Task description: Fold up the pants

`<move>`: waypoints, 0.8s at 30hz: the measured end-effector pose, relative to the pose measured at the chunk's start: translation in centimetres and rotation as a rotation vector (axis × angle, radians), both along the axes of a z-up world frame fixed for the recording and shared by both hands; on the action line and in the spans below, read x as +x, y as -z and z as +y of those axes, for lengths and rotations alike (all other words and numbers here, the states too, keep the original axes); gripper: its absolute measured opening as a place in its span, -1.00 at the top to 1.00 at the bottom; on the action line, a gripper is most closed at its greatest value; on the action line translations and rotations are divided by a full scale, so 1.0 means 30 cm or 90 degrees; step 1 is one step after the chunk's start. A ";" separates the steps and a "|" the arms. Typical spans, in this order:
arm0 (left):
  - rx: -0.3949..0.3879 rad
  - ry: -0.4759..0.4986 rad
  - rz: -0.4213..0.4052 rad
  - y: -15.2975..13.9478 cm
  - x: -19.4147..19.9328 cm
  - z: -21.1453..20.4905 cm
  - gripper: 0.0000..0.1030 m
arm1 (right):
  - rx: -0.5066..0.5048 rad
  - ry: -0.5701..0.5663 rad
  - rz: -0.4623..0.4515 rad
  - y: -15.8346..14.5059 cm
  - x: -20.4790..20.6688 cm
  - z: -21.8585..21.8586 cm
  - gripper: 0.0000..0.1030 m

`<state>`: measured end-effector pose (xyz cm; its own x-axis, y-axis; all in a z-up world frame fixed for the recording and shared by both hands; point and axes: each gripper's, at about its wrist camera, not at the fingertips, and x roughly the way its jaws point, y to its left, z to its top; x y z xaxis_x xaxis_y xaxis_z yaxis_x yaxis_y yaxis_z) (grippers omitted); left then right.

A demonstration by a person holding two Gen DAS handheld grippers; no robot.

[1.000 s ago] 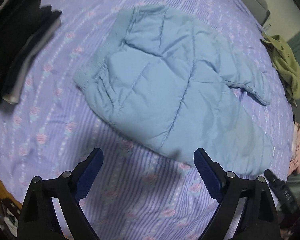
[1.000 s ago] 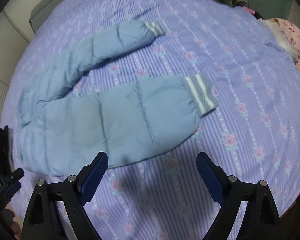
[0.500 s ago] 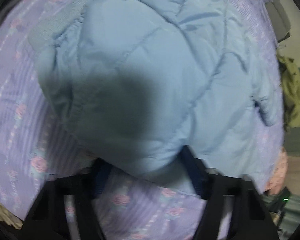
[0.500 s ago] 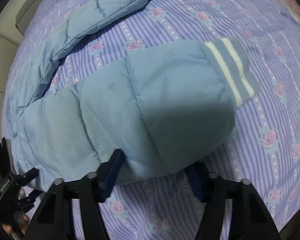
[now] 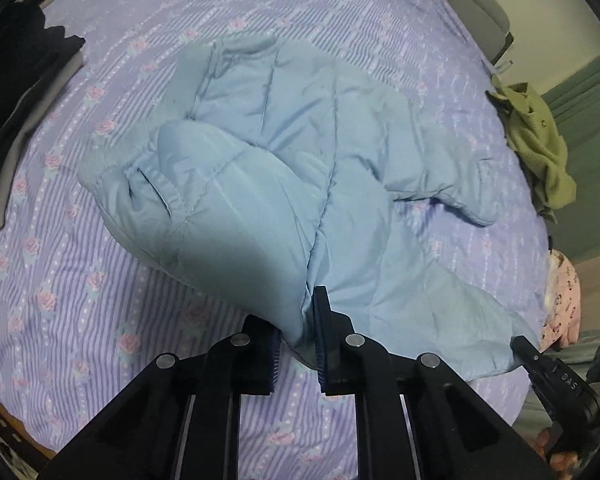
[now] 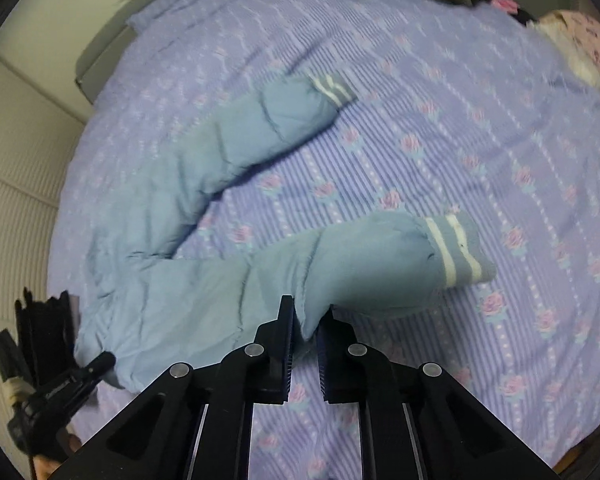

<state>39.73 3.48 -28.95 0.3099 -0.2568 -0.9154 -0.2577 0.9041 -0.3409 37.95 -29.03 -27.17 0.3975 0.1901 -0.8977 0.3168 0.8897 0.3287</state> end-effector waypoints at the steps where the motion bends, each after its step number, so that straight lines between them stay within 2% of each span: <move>1: 0.002 0.001 -0.001 -0.005 -0.004 -0.006 0.71 | 0.001 -0.002 -0.005 -0.017 -0.001 -0.005 0.79; 7: 0.019 0.001 0.001 -0.056 0.007 -0.011 0.71 | 0.005 0.001 -0.040 -0.117 0.026 -0.014 0.80; 11: 0.020 -0.007 -0.017 -0.111 0.090 -0.030 0.71 | 0.009 0.022 -0.071 -0.164 0.078 -0.038 0.80; 17: 0.032 -0.015 -0.053 -0.171 0.305 -0.057 0.71 | 0.018 0.055 -0.112 -0.186 0.264 -0.076 0.81; 24: 0.047 -0.018 -0.050 -0.128 0.548 -0.046 0.71 | 0.004 0.049 -0.102 -0.113 0.539 -0.082 0.81</move>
